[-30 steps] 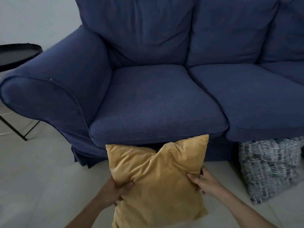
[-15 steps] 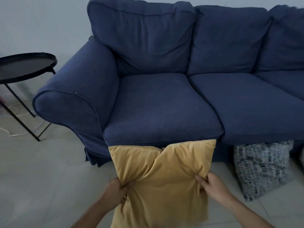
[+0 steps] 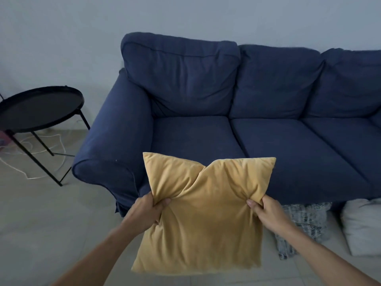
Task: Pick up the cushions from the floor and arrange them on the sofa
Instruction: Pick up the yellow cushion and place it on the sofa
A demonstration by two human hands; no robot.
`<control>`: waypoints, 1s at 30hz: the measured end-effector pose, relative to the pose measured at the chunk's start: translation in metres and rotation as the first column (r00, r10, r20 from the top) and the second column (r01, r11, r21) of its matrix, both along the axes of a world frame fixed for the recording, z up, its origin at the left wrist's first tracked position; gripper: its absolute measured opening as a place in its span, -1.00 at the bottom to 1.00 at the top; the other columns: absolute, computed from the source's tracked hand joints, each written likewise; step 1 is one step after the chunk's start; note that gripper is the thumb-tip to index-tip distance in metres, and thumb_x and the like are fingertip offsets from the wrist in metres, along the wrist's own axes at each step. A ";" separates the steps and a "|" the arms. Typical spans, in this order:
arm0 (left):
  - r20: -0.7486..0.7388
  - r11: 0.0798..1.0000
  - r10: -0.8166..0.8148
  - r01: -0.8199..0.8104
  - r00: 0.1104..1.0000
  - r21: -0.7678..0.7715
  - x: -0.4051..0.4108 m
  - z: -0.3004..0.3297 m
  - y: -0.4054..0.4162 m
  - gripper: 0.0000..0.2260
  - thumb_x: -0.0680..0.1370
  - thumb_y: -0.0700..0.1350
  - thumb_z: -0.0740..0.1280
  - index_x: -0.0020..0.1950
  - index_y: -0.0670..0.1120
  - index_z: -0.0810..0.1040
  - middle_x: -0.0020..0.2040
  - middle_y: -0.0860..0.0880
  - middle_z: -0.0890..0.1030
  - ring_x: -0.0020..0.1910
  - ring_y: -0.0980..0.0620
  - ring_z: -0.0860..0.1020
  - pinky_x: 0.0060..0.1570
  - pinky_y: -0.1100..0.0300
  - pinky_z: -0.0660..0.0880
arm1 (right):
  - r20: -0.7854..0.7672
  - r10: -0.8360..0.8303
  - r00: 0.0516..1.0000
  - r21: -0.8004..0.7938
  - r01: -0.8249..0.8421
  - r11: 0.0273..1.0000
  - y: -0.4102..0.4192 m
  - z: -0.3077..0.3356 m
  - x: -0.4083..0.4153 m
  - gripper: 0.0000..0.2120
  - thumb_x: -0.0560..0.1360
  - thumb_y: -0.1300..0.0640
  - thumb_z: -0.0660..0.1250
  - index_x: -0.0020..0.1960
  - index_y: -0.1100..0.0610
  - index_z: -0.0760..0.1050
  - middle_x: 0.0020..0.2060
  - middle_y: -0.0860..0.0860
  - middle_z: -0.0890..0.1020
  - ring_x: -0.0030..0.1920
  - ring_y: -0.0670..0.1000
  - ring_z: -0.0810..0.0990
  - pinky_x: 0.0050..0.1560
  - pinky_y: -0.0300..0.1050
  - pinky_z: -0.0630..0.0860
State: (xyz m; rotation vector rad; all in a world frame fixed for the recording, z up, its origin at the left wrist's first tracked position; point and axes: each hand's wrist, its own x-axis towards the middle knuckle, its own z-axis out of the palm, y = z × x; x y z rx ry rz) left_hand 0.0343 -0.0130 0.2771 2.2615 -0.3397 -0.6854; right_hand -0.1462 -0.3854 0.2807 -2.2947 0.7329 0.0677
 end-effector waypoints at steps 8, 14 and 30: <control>0.099 0.998 0.066 -0.067 0.993 0.007 0.072 0.122 -0.051 -0.68 0.64 0.36 0.25 0.03 0.12 0.48 -0.19 -0.03 0.73 -0.35 0.06 0.72 -0.26 0.08 0.65 | 0.040 0.004 0.999 0.027 -0.005 1.000 -0.049 0.118 0.080 -0.78 0.70 -0.14 0.33 0.01 -0.01 0.56 -0.16 -0.08 0.74 -0.17 -0.27 0.69 -0.25 -0.22 0.51; 0.159 0.994 0.094 -0.102 0.983 0.039 0.136 0.183 -0.091 -0.64 0.68 0.30 0.25 0.01 0.01 0.48 -0.19 -0.07 0.72 -0.35 0.01 0.72 -0.24 0.07 0.65 | 0.055 0.055 0.997 -0.010 -0.055 0.998 -0.089 0.172 0.155 -0.75 0.72 -0.15 0.29 -0.01 -0.01 0.54 -0.18 -0.03 0.72 -0.19 -0.07 0.71 -0.10 0.00 0.67; 0.219 0.983 0.171 -0.183 0.961 0.035 0.408 0.135 -0.186 -0.66 0.69 0.26 0.27 0.04 -0.01 0.49 -0.17 -0.10 0.72 -0.18 -0.09 0.71 -0.11 -0.09 0.68 | 0.059 0.044 0.997 -0.100 -0.038 0.994 -0.169 0.136 0.441 -0.71 0.76 -0.11 0.20 0.19 0.10 0.52 -0.04 0.04 0.68 -0.03 0.11 0.69 0.09 0.22 0.68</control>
